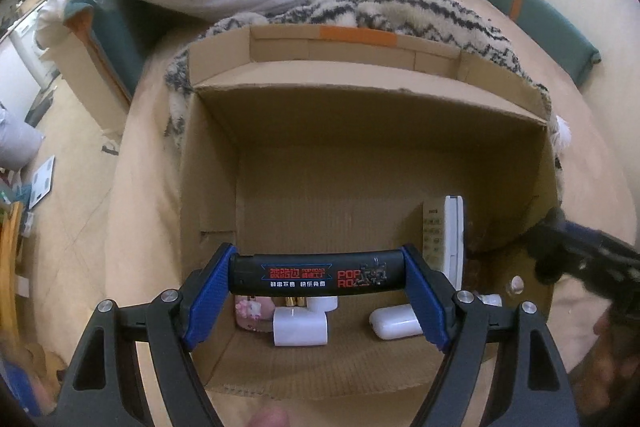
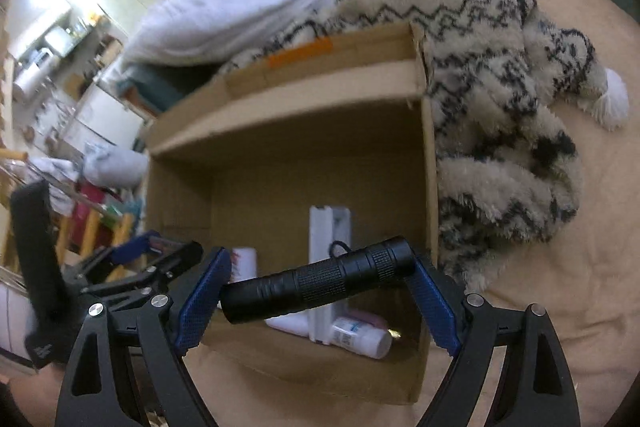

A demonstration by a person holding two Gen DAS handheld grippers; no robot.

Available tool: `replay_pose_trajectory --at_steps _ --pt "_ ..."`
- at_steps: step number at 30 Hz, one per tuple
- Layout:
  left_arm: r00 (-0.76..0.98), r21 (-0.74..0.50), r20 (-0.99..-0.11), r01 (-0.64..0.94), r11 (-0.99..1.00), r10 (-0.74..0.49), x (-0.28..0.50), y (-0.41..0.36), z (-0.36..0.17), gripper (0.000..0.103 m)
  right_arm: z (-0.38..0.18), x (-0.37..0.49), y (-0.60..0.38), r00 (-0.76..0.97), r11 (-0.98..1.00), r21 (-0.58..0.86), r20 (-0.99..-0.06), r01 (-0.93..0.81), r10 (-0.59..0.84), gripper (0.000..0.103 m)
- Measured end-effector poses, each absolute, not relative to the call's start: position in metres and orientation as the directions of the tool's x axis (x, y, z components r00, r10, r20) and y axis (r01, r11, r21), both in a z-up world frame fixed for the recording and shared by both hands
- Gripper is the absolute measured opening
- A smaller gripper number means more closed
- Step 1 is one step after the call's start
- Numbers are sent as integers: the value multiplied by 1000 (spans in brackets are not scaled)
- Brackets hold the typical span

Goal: Organize rigid objects

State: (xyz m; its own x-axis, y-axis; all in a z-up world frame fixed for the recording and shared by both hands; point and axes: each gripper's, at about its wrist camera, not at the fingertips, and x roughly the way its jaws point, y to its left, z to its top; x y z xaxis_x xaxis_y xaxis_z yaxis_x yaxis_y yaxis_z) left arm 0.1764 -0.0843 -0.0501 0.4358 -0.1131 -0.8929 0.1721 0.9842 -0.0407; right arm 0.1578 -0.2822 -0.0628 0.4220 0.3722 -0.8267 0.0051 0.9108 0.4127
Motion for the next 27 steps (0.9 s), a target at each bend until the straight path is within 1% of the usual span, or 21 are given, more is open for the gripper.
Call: replay_pose_trajectory --at_steps 3,6,15,16,19,23,24,25,27 --pt "449 -23 -888 172 985 -100 178 -84 -52 79 -64 158 -274 419 936 353 -848 -10 325 93" --pt "441 -38 -891 161 986 -106 181 -81 -53 79 -65 159 -268 419 950 313 -860 -14 290 93" --pt "427 -50 -899 124 991 -98 186 -72 -57 79 -63 160 -266 422 958 287 -866 -16 267 93" --pt "426 -56 -899 119 991 -102 187 -71 -57 81 -63 161 -265 422 958 285 -867 -16 265 93" --pt "434 -96 -891 106 990 -133 186 -67 -52 102 -60 160 -266 432 955 297 -859 -16 274 93" --pt "465 -89 -876 105 990 -128 183 -68 -43 102 -52 161 -269 464 943 331 -832 -25 304 94" --pt "466 -91 -875 105 990 -130 183 -68 -41 102 -50 161 -269 473 940 339 -825 -27 311 100" --pt "465 -93 -876 104 990 -131 183 -68 -40 102 -48 160 -269 484 938 346 -816 -26 314 103" --pt "468 -97 -874 100 990 -133 183 -66 -38 102 -43 159 -270 510 934 358 -799 -22 318 103"
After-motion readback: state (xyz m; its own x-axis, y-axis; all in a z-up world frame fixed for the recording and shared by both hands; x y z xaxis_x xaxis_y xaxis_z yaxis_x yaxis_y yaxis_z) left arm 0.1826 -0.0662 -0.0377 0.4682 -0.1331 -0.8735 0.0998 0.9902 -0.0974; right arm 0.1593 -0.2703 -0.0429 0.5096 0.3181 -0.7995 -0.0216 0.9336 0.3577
